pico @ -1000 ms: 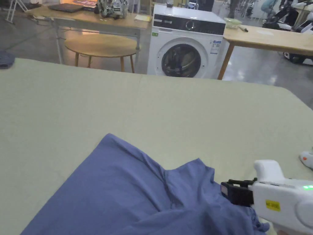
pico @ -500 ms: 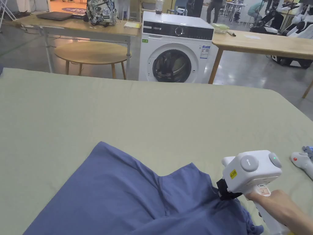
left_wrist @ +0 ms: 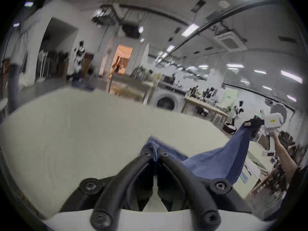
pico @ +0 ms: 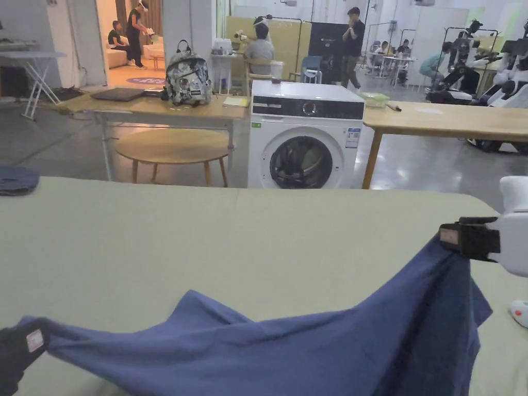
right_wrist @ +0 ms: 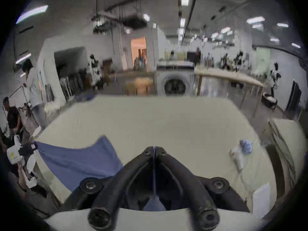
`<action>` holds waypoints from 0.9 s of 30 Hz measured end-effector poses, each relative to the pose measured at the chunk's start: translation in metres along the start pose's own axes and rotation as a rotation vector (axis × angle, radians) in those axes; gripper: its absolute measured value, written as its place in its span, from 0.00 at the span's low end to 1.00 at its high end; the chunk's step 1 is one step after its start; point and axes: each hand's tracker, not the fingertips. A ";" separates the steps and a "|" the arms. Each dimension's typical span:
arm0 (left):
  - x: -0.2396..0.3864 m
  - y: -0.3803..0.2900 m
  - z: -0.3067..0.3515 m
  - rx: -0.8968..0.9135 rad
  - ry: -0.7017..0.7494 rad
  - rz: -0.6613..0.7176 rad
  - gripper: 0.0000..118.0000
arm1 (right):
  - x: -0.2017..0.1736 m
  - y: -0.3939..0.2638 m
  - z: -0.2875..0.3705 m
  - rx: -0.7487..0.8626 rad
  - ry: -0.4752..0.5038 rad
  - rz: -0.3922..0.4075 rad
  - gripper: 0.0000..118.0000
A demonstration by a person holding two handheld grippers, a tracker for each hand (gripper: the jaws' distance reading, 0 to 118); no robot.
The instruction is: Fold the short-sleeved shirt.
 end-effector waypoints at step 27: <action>0.000 0.329 -0.183 0.205 0.107 -0.276 0.00 | 0.001 0.264 -0.085 0.365 -0.232 -0.075 0.00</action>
